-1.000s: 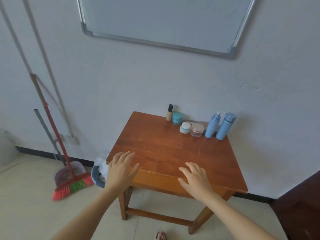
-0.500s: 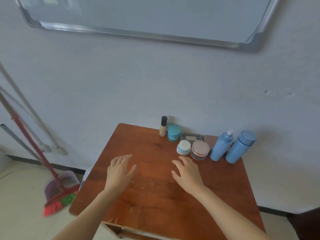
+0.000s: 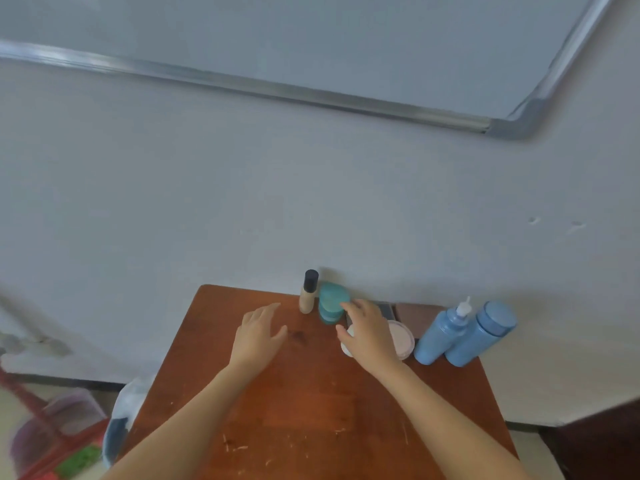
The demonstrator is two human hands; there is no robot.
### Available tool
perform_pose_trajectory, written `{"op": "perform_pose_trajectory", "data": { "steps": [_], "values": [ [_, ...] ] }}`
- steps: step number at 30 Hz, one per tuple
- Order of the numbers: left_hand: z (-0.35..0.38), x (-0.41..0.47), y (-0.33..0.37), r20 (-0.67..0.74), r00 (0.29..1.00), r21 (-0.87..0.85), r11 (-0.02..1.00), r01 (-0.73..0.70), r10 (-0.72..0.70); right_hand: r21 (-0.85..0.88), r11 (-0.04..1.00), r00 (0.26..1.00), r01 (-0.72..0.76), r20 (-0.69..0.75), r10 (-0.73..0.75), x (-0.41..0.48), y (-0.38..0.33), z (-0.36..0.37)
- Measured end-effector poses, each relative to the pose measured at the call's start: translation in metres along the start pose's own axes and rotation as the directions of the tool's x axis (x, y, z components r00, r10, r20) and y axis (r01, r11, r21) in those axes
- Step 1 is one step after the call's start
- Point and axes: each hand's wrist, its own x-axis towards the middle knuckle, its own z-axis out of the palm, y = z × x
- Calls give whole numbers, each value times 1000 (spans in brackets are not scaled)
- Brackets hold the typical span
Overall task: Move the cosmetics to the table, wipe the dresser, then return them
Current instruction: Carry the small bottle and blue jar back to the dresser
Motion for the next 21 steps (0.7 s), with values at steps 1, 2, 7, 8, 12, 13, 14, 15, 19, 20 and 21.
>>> {"op": "perform_pose_trajectory", "data": {
  "steps": [1, 2, 7, 8, 12, 13, 14, 15, 19, 20, 21],
  "values": [
    [3, 7, 2, 5, 1000, -7, 1000, -11, 11, -12, 1000, 1000, -16, 1, 16, 8, 1, 1],
    [5, 13, 4, 13, 1000, -11, 1000, -20, 20, -26, 999, 999, -33, 17, 33, 14, 1, 4],
    [22, 46, 10, 88, 995, -25, 999, -43, 45, -2, 992, 986, -128, 109, 128, 46, -4, 21],
    [26, 54, 12, 90, 995, -44, 998, -42, 45, 18, 987, 982, -159, 107, 156, 52, -6, 25],
    [40, 77, 15, 94, 996, -129, 992, 8, 4, 41, 969, 967, -242, 94, 237, 71, -7, 40],
    [43, 81, 14, 97, 995, -149, 989, 21, -7, 63, 964, 963, -260, 85, 254, 73, -7, 43],
    [46, 84, 13, 102, 995, -163, 986, 26, -10, 86, 958, 961, -274, 74, 268, 74, -7, 45],
    [48, 86, 11, 107, 994, -171, 985, 23, -4, 111, 952, 958, -284, 65, 278, 75, -6, 48],
    [53, 90, 7, 124, 992, -197, 980, 18, 6, 196, 941, 961, -276, 44, 273, 74, -5, 58],
    [53, 90, 7, 124, 992, -201, 979, 20, 5, 202, 940, 961, -275, 43, 272, 74, -4, 59],
    [54, 90, 8, 119, 993, -196, 980, 15, 8, 202, 939, 960, -278, 44, 275, 75, -3, 59]
  ]
}}
